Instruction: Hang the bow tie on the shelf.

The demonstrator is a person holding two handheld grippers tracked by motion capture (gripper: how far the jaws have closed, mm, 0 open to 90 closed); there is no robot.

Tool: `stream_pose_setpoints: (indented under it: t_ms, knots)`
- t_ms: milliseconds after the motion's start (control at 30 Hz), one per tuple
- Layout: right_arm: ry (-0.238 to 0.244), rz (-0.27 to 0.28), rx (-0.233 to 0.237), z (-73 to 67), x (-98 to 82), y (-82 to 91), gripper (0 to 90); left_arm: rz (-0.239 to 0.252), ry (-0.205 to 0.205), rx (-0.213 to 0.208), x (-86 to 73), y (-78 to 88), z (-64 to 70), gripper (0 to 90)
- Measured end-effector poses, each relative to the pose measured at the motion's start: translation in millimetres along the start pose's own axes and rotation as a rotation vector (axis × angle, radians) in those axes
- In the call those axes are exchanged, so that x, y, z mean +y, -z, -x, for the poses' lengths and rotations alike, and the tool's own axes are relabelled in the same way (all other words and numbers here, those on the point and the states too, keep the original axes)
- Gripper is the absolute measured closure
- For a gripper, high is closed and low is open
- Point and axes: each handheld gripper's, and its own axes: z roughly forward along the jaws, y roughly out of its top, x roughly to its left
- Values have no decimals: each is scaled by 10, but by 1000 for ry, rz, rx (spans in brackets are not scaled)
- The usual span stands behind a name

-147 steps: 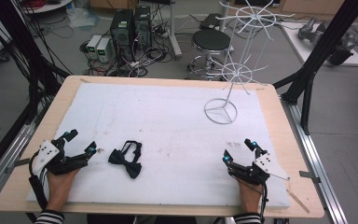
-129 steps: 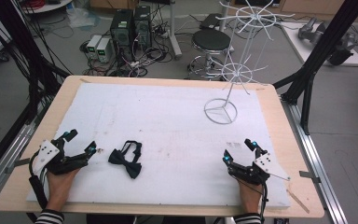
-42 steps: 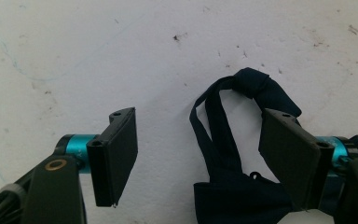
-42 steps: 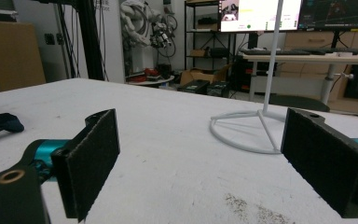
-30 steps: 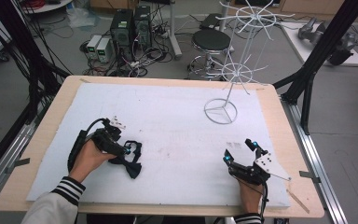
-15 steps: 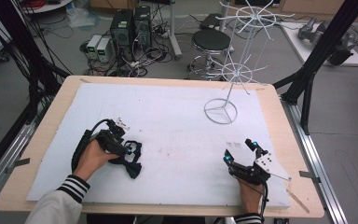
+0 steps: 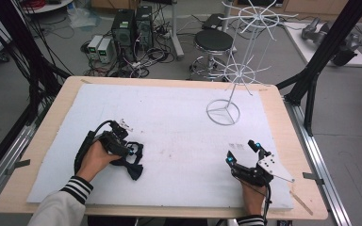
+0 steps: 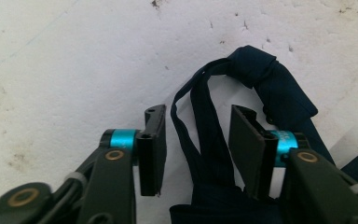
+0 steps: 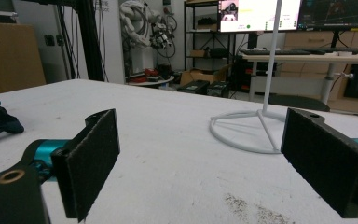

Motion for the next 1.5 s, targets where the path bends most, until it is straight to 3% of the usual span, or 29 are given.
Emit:
stream_pose_setpoints:
  t_ms: [333, 600, 833, 1133, 1500]
  knots:
    - [-1, 1, 0, 0, 0, 2, 107, -21, 10, 5, 6, -19, -7, 614]
    - [1, 3, -3, 2, 0, 2, 107, -24, 25, -3, 9, -25, -13, 762]
    - [1, 3, -3, 3, -1, 3, 107, -30, 5, 2, 14, -26, 8, 848]
    - [0, 1, 2, -3, -1, 4, 107, 23, -30, 17, -10, -9, 9, 877]
    - [-2, 1, 0, -3, -1, 4, 107, 158, -18, 10, -46, 107, -28, 880]
